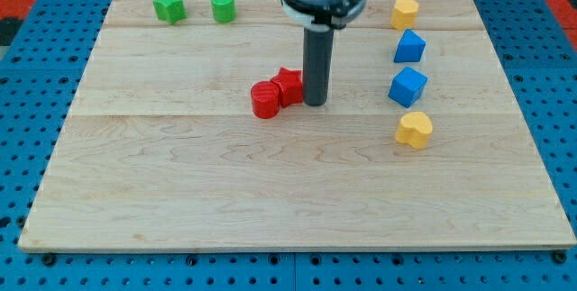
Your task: Move the green circle towards down and left
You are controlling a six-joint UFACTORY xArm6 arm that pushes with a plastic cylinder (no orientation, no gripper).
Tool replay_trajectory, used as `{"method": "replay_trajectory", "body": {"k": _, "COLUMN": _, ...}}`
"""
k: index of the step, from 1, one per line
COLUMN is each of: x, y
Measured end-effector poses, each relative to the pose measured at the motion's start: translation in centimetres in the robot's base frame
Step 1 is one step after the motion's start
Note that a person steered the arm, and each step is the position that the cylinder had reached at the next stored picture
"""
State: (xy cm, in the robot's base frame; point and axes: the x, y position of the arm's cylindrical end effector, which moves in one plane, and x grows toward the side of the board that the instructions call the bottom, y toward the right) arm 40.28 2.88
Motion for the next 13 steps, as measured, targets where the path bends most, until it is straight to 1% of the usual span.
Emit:
{"method": "replay_trajectory", "body": {"k": 1, "x": -2.9, "y": -4.0}}
{"method": "replay_trajectory", "body": {"k": 2, "x": -3.1, "y": -5.5}}
{"method": "replay_trajectory", "body": {"k": 3, "x": -3.1, "y": -5.7}}
{"method": "replay_trajectory", "body": {"k": 4, "x": -4.2, "y": -8.3}}
{"method": "replay_trajectory", "body": {"k": 5, "x": -9.2, "y": -11.0}}
{"method": "replay_trajectory", "body": {"k": 6, "x": -11.9, "y": -11.1}}
{"method": "replay_trajectory", "body": {"k": 7, "x": -15.1, "y": -6.1}}
{"method": "replay_trajectory", "body": {"k": 8, "x": -19.2, "y": -5.1}}
{"method": "replay_trajectory", "body": {"k": 9, "x": -20.8, "y": -9.8}}
{"method": "replay_trajectory", "body": {"k": 10, "x": -18.3, "y": -15.2}}
{"method": "replay_trajectory", "body": {"k": 11, "x": -15.9, "y": -17.8}}
{"method": "replay_trajectory", "body": {"k": 13, "x": -13.2, "y": -14.6}}
